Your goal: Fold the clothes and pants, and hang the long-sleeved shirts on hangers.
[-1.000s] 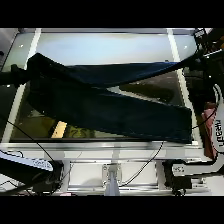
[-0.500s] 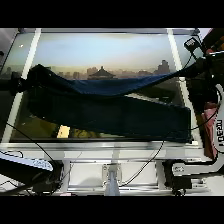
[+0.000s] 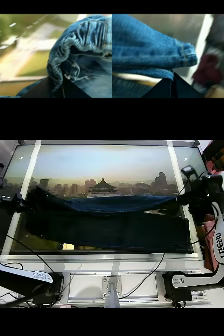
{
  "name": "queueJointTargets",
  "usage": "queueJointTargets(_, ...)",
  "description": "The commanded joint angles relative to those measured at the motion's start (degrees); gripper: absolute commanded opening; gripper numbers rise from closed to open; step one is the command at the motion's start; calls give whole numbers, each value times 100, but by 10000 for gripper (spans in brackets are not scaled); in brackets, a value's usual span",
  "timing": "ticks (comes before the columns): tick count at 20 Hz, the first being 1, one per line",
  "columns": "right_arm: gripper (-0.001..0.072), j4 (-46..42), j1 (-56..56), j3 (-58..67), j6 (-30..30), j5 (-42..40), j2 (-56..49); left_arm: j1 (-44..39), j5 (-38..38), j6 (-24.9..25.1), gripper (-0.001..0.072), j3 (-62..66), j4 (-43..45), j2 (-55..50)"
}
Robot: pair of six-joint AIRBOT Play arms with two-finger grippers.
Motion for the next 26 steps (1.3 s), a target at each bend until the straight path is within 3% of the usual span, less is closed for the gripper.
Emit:
queueJointTargets(1, 16, 168, -11, -634, 511, 20, 0, -20, 560, 22, 72, -380, 634, 4)
queueJointTargets(5, 22, 170, -9, -678, 1043, 197, 2, -68, 1169, 15, 73, -527, 398, 2)
queueJointTargets(6, 138, 168, -9, -678, 1032, 103, 2, -92, 1167, 17, 73, -527, 358, 2)
queueJointTargets(7, 412, 157, -9, -678, 984, 9, 2, -118, 1163, 17, 73, -527, 354, 2)
queueJointTargets(8, 566, 127, -9, -678, 979, -31, 2, -136, 1163, 17, 73, -527, 356, 2)
queueJointTargets(15, 550, 295, -4, -94, 1172, -490, 7, -243, 1163, 17, 73, -527, 289, 2)
queueJointTargets(18, 545, 1488, -4, 122, 1231, -734, 7, -240, 1145, 15, 73, -527, 289, 2)
queueJointTargets(19, 508, 1926, -4, 90, 1410, -702, 4, -243, 1145, 15, 73, -527, 289, 2)
queueJointTargets(21, 508, 2452, -4, 17, 1773, -518, 0, -240, 1143, 15, 73, -527, 289, 2)
queueJointTargets(26, 487, 2920, -4, -476, 2579, 0, 0, -240, 1143, 17, 73, -527, 289, 2)
